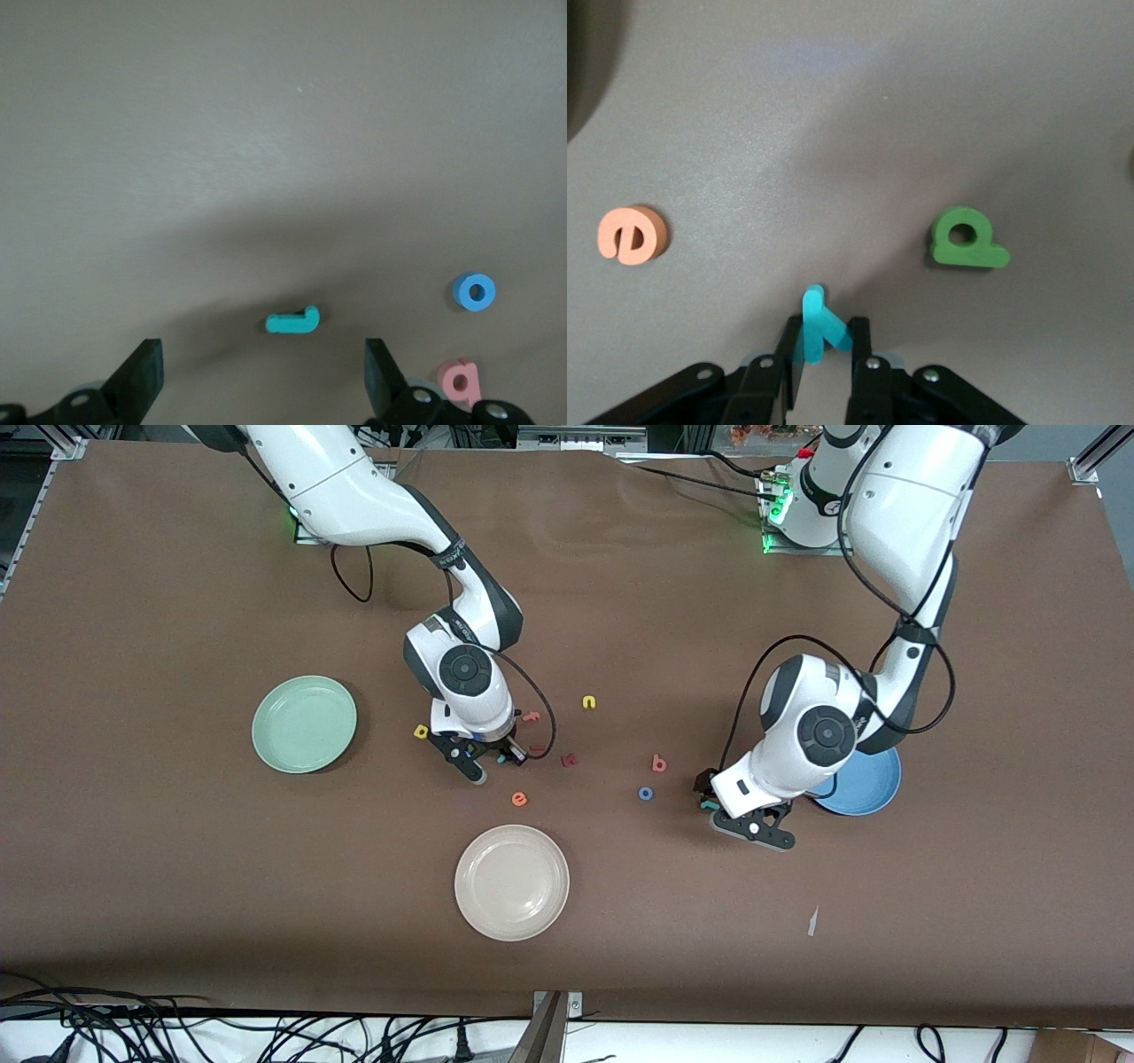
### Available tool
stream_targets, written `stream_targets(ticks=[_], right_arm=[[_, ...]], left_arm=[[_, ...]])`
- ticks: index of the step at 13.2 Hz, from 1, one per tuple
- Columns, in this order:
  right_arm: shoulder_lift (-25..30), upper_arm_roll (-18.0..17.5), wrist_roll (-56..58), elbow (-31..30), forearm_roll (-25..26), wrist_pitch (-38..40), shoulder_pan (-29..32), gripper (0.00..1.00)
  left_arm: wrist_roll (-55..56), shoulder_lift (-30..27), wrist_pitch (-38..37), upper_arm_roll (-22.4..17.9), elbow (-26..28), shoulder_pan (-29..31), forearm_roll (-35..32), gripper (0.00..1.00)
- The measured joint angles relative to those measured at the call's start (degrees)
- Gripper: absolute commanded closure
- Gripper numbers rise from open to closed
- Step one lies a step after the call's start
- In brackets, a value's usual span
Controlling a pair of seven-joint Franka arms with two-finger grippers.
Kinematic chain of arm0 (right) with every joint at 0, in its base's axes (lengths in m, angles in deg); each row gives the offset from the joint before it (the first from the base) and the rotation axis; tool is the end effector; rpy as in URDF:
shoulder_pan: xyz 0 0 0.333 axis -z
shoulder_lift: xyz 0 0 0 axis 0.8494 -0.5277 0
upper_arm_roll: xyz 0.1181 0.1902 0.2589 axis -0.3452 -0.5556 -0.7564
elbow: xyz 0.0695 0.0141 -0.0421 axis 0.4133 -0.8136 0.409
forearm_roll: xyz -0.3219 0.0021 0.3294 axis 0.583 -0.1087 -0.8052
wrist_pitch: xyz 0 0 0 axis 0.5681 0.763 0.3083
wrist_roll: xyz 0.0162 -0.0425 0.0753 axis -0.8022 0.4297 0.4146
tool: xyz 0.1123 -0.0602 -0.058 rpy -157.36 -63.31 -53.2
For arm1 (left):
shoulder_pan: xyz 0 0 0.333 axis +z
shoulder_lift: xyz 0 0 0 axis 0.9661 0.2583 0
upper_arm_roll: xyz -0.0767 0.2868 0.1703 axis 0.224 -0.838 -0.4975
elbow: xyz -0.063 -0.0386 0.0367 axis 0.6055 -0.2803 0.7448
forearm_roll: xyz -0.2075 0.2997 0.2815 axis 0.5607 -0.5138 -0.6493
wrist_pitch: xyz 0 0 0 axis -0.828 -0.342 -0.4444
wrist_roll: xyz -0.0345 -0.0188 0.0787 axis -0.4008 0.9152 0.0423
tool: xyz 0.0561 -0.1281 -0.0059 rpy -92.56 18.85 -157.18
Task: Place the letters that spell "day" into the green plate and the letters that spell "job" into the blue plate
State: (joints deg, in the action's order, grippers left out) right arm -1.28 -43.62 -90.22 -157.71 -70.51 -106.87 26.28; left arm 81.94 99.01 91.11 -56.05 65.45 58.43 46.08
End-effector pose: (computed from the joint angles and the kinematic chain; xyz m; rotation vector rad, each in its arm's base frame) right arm 0.6023 0.4429 0.1149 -2.9062 1.1325 -0.0103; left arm 0.7167 -0.2556 0.1649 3.0244 -0.4539 0.0364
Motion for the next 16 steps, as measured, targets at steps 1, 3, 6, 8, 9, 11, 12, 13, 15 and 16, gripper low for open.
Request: stream_targets(ticks=[1, 3, 6, 8, 9, 11, 12, 13, 15, 16], right_arm=[[0.1, 0.1, 0.8, 0.4, 0.0, 1.1, 0.0, 0.93], [1.4, 0.7, 4.2, 1.3, 0.1, 5.2, 0.4, 0.93], [6.5, 3.7, 16.4, 1.8, 0.1, 16.9, 0.9, 0.93], [10.5, 7.6, 27.5, 0.0, 0.0, 22.5, 1.3, 0.92], [12.6, 10.1, 34.4, -2.4, 0.0, 23.3, 1.5, 0.92], [16.6, 16.1, 47.8, -8.5, -1.0, 23.3, 1.9, 0.92], [18.2, 19.5, 54.2, -11.5, -2.7, 23.3, 2.0, 0.91], [19.2, 22.6, 60.3, -14.0, -4.7, 23.1, 2.2, 0.88], [19.5, 26.4, 67.5, -18.6, -7.1, 20.1, 2.8, 0.6], [19.4, 26.8, 68.3, -21.1, -7.4, 17.6, 3.2, 0.2]], left_arm=[[0.0, 0.9, 0.2, 0.0, 0.0, -0.4, 0.0, 0.0], [0.0, 2.3, 1.3, 0.0, 0.0, -0.7, 0.0, 0.0], [0.0, 4.0, 2.4, -0.1, 0.0, -1.2, 0.0, 0.0], [0.0, 4.4, 2.5, -0.3, 0.0, -1.7, 0.0, 0.0], [0.0, 4.7, 2.5, -0.3, 0.0, -1.9, 0.0, 0.0], [0.0, 5.3, 2.6, -0.4, 0.0, -2.0, 0.0, 0.08], [0.0, 5.4, 2.7, -0.4, 0.0, -2.0, 0.0, 0.18], [0.0, 5.4, 2.8, -0.6, -0.1, -2.1, 0.0, 0.19], [0.0, 5.4, 2.8, -1.0, -0.3, -2.1, 0.0, 0.18], [0.0, 5.4, 2.8, -1.0, -0.4, -2.1, 0.0, 0.19]])
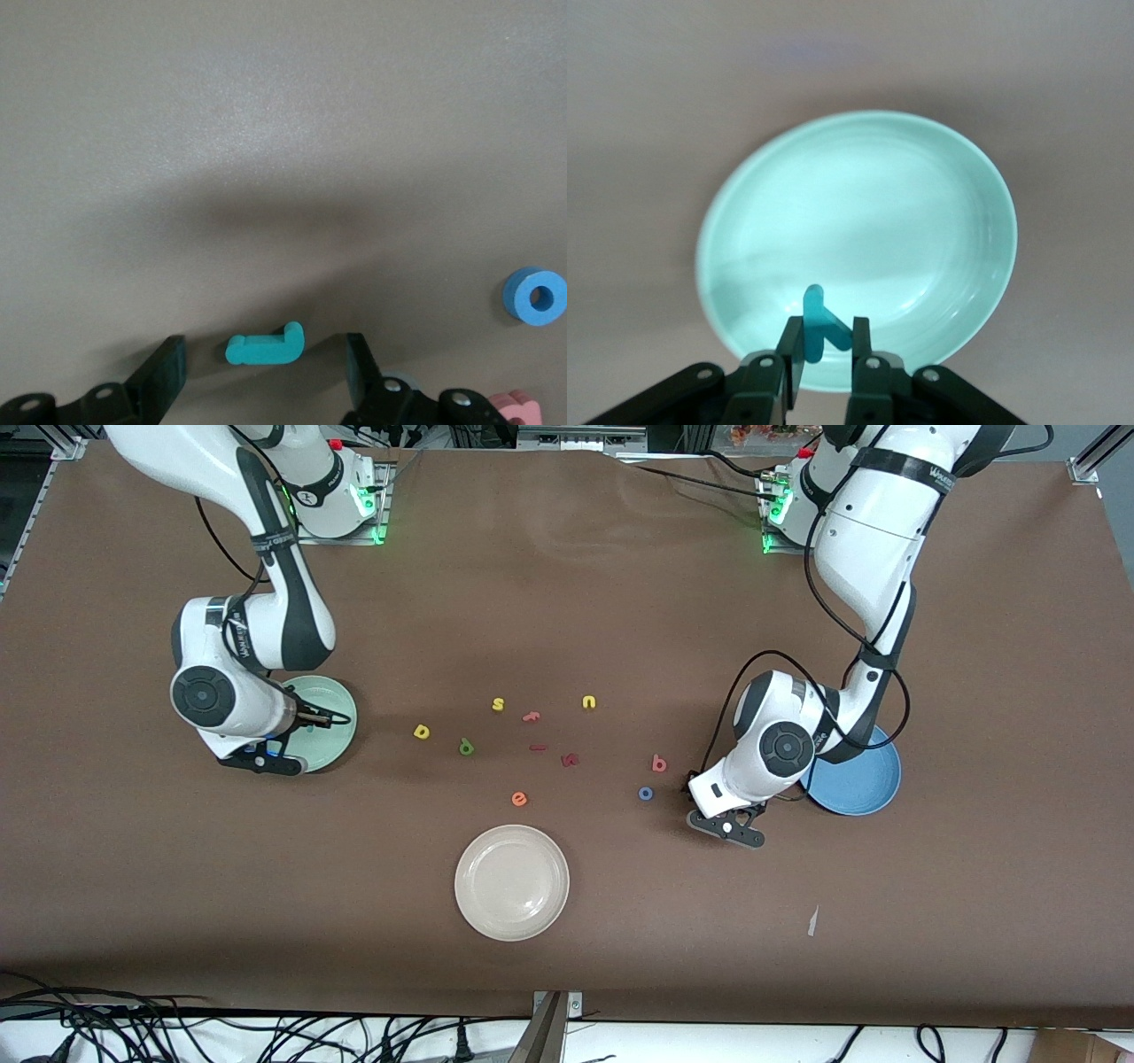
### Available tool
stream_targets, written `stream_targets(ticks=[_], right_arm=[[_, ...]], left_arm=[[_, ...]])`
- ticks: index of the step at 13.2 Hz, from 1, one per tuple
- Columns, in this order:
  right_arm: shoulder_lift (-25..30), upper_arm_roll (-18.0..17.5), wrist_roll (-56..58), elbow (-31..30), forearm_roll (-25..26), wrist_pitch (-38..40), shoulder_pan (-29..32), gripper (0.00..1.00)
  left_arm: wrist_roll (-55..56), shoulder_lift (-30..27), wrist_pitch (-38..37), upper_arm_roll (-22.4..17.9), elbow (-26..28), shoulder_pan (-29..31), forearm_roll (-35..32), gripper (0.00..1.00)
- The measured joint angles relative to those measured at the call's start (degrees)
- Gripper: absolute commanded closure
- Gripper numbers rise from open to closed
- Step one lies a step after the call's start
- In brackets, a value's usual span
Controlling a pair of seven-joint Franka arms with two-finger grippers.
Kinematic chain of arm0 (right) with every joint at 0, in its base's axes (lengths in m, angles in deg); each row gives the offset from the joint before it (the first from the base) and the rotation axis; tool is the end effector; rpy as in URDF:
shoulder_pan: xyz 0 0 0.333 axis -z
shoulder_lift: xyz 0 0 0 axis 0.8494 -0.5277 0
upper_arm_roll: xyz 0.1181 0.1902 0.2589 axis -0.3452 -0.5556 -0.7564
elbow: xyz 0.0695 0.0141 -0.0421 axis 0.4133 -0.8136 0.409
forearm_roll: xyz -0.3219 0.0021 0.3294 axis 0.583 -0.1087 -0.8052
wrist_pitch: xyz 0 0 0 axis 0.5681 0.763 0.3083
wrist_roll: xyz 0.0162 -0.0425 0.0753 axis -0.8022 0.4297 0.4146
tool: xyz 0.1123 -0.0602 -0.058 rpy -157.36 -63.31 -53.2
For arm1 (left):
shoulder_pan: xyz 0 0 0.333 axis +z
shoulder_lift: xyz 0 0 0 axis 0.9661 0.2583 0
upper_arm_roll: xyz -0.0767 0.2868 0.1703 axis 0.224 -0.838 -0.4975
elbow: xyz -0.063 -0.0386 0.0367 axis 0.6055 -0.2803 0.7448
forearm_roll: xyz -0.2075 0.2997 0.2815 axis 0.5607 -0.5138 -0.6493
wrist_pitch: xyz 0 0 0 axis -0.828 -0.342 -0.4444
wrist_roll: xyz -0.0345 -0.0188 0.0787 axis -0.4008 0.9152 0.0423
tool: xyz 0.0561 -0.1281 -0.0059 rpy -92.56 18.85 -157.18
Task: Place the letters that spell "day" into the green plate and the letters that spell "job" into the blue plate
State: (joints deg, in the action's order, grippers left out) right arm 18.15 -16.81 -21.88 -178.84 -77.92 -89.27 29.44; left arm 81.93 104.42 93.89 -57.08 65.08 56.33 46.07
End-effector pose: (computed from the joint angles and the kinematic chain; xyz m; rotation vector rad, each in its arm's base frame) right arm 0.6056 0.0709 0.1826 2.9543 -0.2012 -0.3946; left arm 0.7024 -0.2665 0.1005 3.0382 -0.4847 -0.0218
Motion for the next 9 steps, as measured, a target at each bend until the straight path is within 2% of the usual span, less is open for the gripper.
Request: stream_targets(ticks=[1, 2, 4, 6, 7, 9], right_arm=[[-0.2, 0.0, 0.1, -2.7, -0.5, -3.1, 0.1, 0.0], [-0.3, -0.1, 0.1, -4.8, -1.1, -5.3, 0.1, 0.0], [-0.2, -0.4, 0.0, -5.6, -1.4, -6.2, -0.1, 0.0], [0.4, -1.4, -0.7, -3.2, -1.8, -4.8, -0.3, 0.0], [0.6, -2.8, -2.5, -1.0, -2.0, -3.7, -0.6, 0.0], [0.5, -7.0, -7.8, 2.7, -2.2, -3.4, -1.2, 0.0]], left_arm=[[0.0, 0.0, 0.0, 0.0, 0.0, 0.0, 0.0, 0.21], [0.0, 0.0, 0.1, 0.0, 0.0, 0.0, 0.0, 0.26], [0.0, 0.0, 0.4, 0.0, 0.0, -0.2, 0.0, 0.5], [0.0, 0.0, 0.6, -0.1, -0.1, -0.5, 0.0, 0.72], [0.0, 0.0, 0.6, -0.2, -0.2, -0.9, 0.0, 0.79], [-0.3, -0.4, 0.5, -0.8, -0.3, -1.5, -1.2, 0.84]])
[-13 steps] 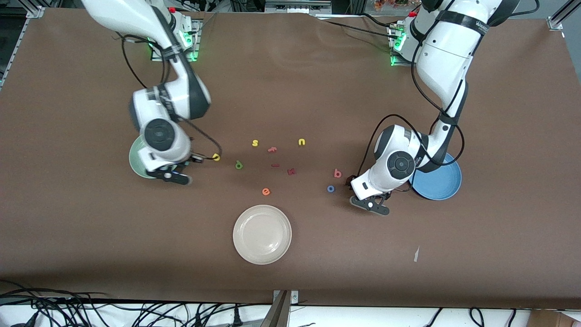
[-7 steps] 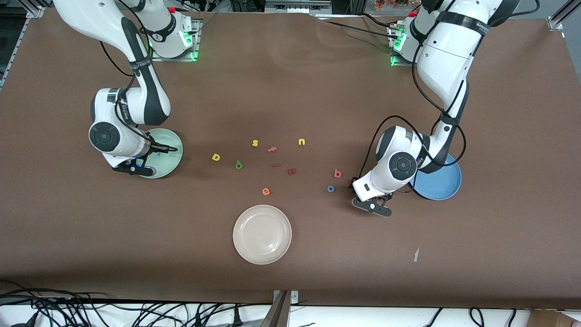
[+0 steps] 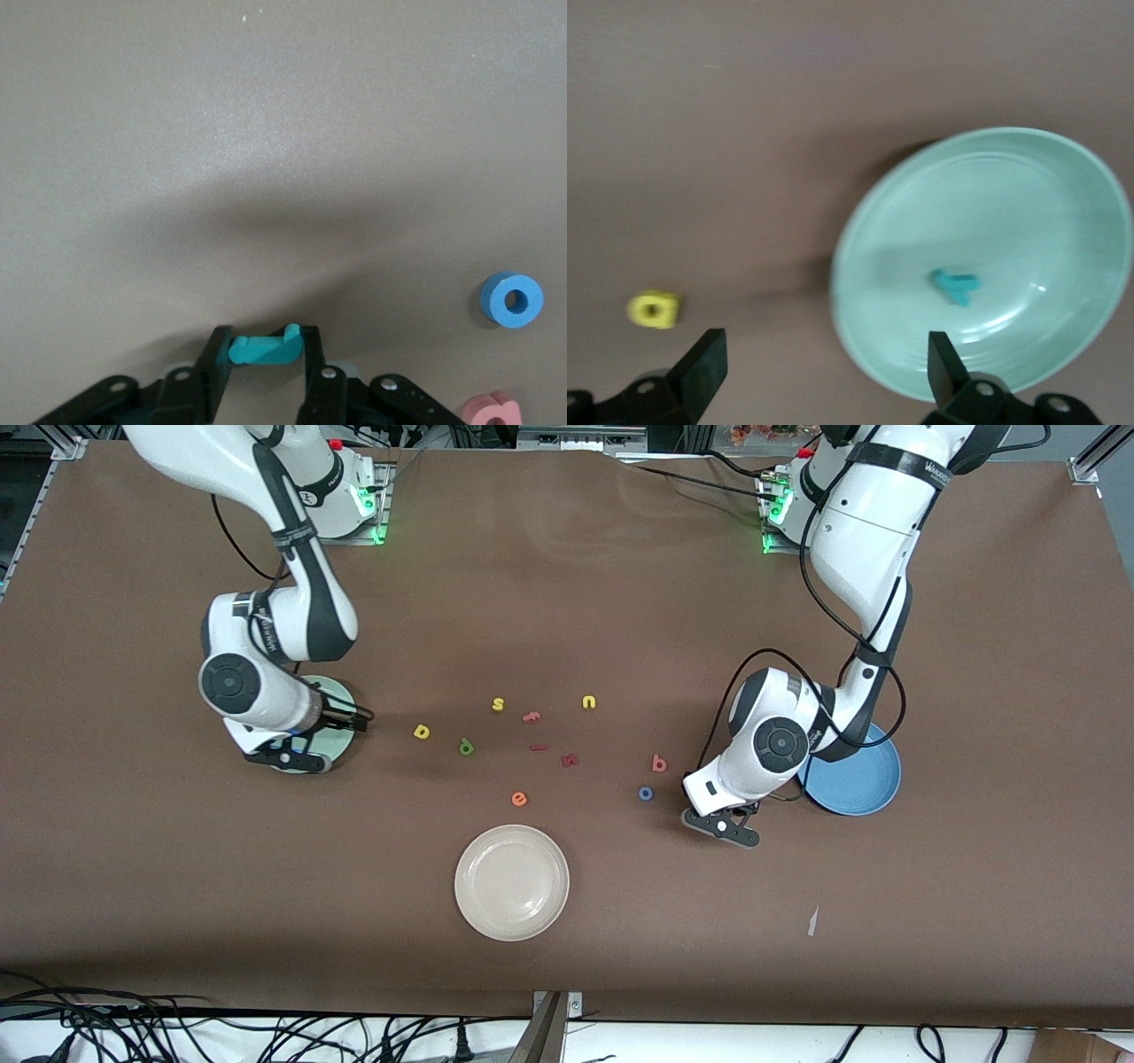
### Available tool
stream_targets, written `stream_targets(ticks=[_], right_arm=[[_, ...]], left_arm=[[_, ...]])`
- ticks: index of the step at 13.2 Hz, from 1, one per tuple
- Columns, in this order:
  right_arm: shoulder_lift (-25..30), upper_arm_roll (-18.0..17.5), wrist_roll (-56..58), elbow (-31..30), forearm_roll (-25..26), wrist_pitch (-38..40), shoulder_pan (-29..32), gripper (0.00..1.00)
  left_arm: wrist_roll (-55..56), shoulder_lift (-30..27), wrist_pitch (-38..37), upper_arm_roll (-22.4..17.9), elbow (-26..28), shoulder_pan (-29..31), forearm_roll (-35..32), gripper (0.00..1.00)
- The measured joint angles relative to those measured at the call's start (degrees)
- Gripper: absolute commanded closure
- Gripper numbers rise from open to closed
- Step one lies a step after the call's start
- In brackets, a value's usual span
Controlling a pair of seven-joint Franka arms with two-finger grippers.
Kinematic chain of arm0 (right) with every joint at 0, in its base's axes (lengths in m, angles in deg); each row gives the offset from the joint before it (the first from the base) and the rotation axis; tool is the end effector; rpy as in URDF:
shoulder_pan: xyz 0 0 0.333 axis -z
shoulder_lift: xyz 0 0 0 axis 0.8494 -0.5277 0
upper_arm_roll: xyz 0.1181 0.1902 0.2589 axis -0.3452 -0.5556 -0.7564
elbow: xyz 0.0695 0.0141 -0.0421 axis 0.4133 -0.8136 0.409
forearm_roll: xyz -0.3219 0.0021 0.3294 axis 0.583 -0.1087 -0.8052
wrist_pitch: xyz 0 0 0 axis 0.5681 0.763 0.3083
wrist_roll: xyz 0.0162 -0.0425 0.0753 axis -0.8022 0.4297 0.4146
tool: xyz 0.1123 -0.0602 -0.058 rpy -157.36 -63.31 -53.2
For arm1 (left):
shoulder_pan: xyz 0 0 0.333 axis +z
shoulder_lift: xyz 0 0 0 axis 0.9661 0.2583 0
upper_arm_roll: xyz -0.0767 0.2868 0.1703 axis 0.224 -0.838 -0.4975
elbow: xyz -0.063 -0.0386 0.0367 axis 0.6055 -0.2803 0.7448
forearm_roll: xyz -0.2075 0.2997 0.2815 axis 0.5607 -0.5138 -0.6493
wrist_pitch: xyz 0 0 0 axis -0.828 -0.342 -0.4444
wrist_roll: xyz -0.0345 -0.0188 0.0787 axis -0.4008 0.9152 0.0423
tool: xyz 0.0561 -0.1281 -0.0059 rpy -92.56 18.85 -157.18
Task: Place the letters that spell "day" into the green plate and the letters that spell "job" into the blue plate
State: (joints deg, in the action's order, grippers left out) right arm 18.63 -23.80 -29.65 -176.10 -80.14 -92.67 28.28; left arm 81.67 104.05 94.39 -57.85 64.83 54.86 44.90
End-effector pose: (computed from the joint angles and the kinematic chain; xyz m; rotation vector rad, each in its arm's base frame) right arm 0.6158 0.1697 0.2014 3.0370 -0.2300 -0.2578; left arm 0.7032 -0.2766 0.1079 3.0482 -0.5421 0.0139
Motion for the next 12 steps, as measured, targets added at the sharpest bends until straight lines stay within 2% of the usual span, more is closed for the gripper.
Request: stream_targets(ticks=[3, 5, 7, 10, 11, 12], right_arm=[[-2.5, -4.9, -12.7, 2.6, -0.8, -2.6, -1.5, 0.01], [-5.0, -6.0, -18.9, 1.9, -0.8, -8.0, -2.8, 0.11], [-7.4, -6.1, -20.8, -0.2, -0.9, -14.1, -3.3, 0.22], [-8.2, -6.3, -22.2, -1.6, -1.0, -16.3, -3.3, 0.36], [-8.3, -6.7, -22.9, -1.6, -1.0, -16.3, -3.3, 0.46], [-8.3, -6.9, -23.4, -1.6, -1.0, -16.3, -3.3, 0.55]], left_arm=[[0.0, 0.0, 0.2, -0.7, -0.2, 0.0, -1.7, 0.83], [-0.2, -1.1, 0.0, -2.1, 0.0, 1.7, -1.7, 0.83], [-0.6, -4.5, -1.9, -2.3, 2.2, 5.1, -1.7, 0.83], [-3.8, -12.6, -10.6, -2.3, 7.8, 10.3, -1.8, 0.78], [-5.8, -15.1, -13.4, -2.3, 9.7, 12.1, -1.8, 0.78], [-7.6, -17.4, -15.5, -2.3, 12.1, 13.8, -1.8, 0.72]])
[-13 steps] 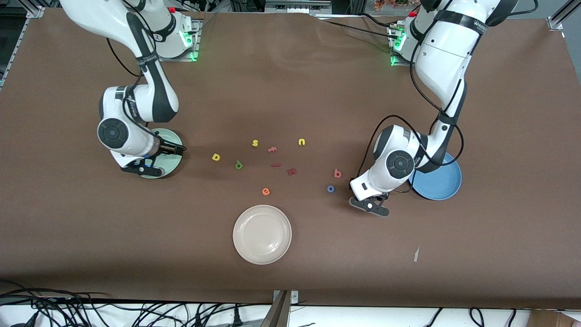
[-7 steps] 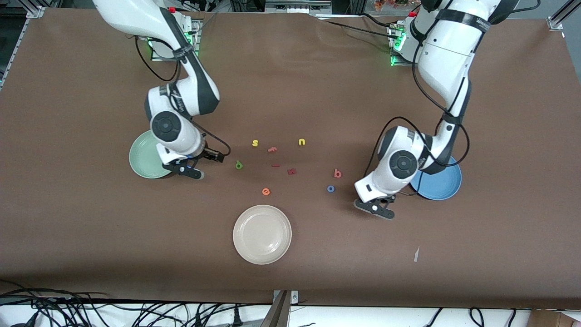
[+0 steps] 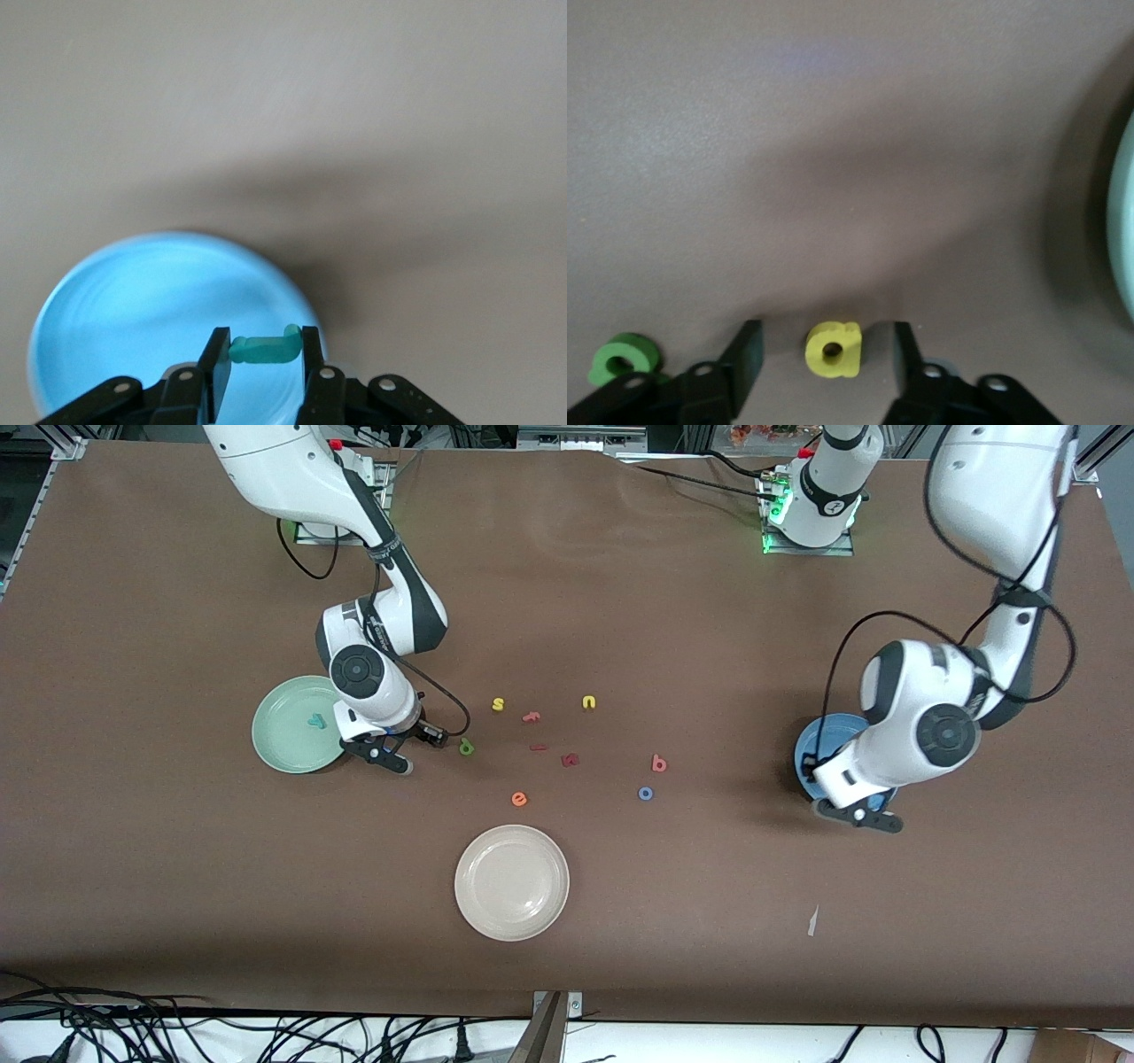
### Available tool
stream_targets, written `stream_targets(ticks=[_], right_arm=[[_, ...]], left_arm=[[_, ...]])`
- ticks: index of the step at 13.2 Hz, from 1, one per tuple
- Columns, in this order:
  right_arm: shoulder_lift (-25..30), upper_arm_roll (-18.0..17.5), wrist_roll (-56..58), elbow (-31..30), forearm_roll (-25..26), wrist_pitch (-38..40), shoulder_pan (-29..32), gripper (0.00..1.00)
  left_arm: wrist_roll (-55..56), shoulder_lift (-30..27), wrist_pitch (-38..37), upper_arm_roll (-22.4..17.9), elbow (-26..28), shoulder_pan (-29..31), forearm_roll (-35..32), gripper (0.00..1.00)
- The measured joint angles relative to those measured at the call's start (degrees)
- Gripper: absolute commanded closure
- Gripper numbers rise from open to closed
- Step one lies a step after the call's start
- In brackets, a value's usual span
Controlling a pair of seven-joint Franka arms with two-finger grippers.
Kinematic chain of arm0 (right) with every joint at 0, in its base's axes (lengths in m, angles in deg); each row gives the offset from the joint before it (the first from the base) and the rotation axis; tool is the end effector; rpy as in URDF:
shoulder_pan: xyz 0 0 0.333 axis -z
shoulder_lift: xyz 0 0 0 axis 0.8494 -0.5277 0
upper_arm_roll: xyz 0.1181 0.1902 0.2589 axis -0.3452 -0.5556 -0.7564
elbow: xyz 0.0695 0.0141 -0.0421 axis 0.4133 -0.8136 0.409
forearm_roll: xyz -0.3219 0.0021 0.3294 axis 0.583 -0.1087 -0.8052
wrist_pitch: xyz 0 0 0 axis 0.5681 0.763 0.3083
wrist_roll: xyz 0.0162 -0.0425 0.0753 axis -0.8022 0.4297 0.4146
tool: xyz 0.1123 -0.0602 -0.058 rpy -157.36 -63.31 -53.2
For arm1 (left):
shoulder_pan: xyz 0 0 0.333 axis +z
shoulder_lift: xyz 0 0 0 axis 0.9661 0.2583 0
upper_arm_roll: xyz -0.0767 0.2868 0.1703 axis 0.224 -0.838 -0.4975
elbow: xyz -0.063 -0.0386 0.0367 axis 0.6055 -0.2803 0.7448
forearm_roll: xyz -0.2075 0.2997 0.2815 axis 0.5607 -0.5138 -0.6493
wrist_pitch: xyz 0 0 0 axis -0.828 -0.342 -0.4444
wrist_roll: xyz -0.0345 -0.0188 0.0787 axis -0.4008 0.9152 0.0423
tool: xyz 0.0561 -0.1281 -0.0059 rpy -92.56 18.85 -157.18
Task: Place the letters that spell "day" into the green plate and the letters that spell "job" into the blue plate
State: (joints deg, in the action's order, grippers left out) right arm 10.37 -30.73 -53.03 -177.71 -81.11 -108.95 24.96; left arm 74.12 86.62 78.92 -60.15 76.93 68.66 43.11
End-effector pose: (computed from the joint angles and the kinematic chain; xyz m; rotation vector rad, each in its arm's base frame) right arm 0.5814 0.2724 0.1118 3.0254 -0.6155 -0.0991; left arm 0.6804 -0.0651 0.2097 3.1063 -0.3665 -0.2506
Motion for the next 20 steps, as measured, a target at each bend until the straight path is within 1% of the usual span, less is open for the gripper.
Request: stream_targets(ticks=[1, 2, 3, 4, 5, 7, 8, 9, 10, 12, 14, 16, 17, 18, 19, 20], right_arm=[[0.0, -0.1, -0.1, 0.0, 0.0, 0.0, 0.0, 0.64], [0.0, -0.1, -0.2, 0.0, 0.0, 0.0, 0.0, 0.71], [0.0, -0.1, -0.3, 0.0, 0.0, 0.0, 0.0, 0.74], [0.0, -0.1, -0.3, 0.0, 0.0, 0.0, 0.0, 0.81], [0.0, -0.1, -0.3, 0.0, 0.0, 0.0, 0.0, 0.85], [0.1, -0.1, -0.1, 0.0, 0.0, 0.0, 0.0, 0.86], [0.2, -0.1, 0.2, 0.2, 0.0, 0.2, 0.0, 0.86], [0.5, 0.2, 0.7, 1.0, 0.0, 1.4, 0.0, 0.86], [1.0, 1.1, 2.6, 2.4, 0.0, 4.2, 0.0, 0.86], [2.7, 5.0, 10.0, 5.8, 0.0, 12.4, 0.1, 0.86], [4.8, 9.9, 18.6, 6.6, 0.0, 17.5, 0.4, 0.86], [6.2, 14.3, 26.4, 4.3, -0.1, 18.8, 0.9, 0.86], [7.1, 16.1, 29.2, 1.6, -0.1, 18.5, 0.9, 0.85], [8.0, 17.6, 31.9, -1.6, -0.1, 17.4, 1.0, 0.8], [8.8, 18.9, 34.6, -4.5, -0.1, 15.8, 1.0, 0.45], [9.3, 19.8, 36.4, -6.9, -0.1, 14.2, 1.0, 0.0]], left_arm=[[-1.1, -1.7, -0.9, 0.0, 2.5, 1.4, 0.0, 0.49], [-2.0, -2.7, -1.0, 0.0, 4.9, 2.5, 0.0, 0.1], [-2.5, -3.1, -1.0, 0.0, 6.4, 3.0, 0.0, 0.01], [-2.6, -3.0, -0.8, 0.1, 7.2, 3.2, 0.0, 0.01], [-2.6, -3.0, -0.6, 0.3, 7.5, 3.2, 0.0, 0.01], [-2.6, -3.1, -0.1, 0.8, 7.3, 3.1, 0.4, 0.01], [-2.6, -3.1, 0.4, 1.3, 7.0, 3.0, 2.1, 0.01], [-2.6, -3.2, 1.8, 2.2, 6.6, 2.7, 5.1, 0.01], [-2.6, -3.2, 4.1, 3.4, 6.4, 1.9, 7.1, 0.01], [-2.1, -3.2, 8.3, 4.3, 6.3, -1.7, 8.0, 0.01], [-1.7, -2.5, 10.9, 4.4, 5.6, -6.8, 8.7, 0.01], [-0.3, -0.7, 12.0, 4.5, 4.0, -11.8, 10.1, 0.01], [1.4, 0.5, 13.2, 4.5, 3.3, -13.7, 10.3, 0.01], [2.9, 1.8, 14.4, 4.5, 2.5, -15.2, 10.3, 0.01], [3.9, 3.2, 15.5, 4.5, 1.7, -16.3, 10.3, 0.01], [4.6, 4.5, 16.7, 4.5, 1.1, -17.0, 10.3, 0.01]])
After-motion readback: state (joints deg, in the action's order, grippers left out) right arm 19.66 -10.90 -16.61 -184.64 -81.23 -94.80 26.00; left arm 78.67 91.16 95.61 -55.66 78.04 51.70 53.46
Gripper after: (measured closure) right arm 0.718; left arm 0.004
